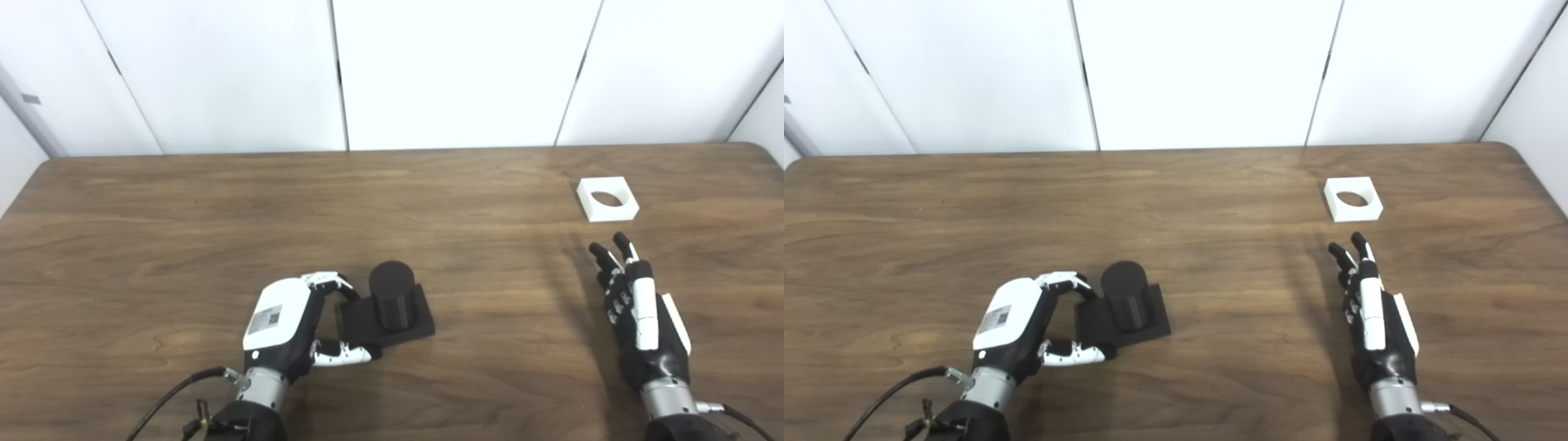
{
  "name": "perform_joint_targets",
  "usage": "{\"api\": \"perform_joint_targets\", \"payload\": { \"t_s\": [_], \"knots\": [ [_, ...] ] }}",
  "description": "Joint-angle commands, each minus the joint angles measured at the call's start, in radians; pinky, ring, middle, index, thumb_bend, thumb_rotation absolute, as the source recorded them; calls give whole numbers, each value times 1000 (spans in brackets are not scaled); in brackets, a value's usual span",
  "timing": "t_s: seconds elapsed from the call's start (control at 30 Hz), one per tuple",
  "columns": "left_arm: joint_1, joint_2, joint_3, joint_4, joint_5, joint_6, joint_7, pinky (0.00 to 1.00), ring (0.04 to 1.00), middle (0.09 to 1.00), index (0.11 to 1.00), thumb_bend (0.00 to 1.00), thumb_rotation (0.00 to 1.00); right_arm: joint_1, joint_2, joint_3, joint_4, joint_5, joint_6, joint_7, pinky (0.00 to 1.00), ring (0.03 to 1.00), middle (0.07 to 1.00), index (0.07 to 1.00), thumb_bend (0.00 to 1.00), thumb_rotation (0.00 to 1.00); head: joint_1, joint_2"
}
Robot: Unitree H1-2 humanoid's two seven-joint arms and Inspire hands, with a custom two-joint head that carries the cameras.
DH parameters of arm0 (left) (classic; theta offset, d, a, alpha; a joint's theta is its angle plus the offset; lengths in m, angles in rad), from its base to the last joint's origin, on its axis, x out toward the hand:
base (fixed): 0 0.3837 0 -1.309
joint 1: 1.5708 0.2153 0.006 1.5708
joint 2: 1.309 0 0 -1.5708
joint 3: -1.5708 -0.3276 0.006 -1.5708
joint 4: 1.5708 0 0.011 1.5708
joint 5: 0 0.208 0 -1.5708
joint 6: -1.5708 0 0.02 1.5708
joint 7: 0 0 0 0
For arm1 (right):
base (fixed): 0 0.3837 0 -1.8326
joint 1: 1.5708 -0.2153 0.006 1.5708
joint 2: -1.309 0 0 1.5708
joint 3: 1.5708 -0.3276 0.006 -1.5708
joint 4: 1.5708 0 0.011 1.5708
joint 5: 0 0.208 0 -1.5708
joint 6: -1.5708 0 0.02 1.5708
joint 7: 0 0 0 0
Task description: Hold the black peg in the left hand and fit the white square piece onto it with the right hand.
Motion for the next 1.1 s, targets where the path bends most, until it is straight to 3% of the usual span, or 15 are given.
{"api": "perform_joint_targets", "payload": {
  "t_s": [0.0,0.4,0.53,0.83,1.07],
  "knots": [
    [-4,-7,-17,-2,-2,-36,-11,760,818,778,490,503,56,-21,35,9,-24,6,14,12,1000,985,912,1000,612,1000,-2,4],
    [-21,58,-10,69,-147,-185,-59,752,840,796,490,502,55,-25,49,21,-55,-15,57,-12,1000,987,913,1000,596,1000,-34,13],
    [-15,76,-18,114,-174,-253,-41,734,825,790,490,503,56,-20,46,24,-65,-18,67,-17,1000,984,913,1000,561,1000,-49,16],
    [-4,70,-17,141,-150,-288,-13,755,834,794,490,503,55,-22,42,19,-61,-13,69,-16,1000,982,900,1000,591,1000,-47,13],
    [-2,70,-19,154,-145,-303,-6,748,832,793,490,502,55,-14,44,17,-61,-15,64,-19,1000,984,911,1000,607,1000,-89,-10]
  ]
}}
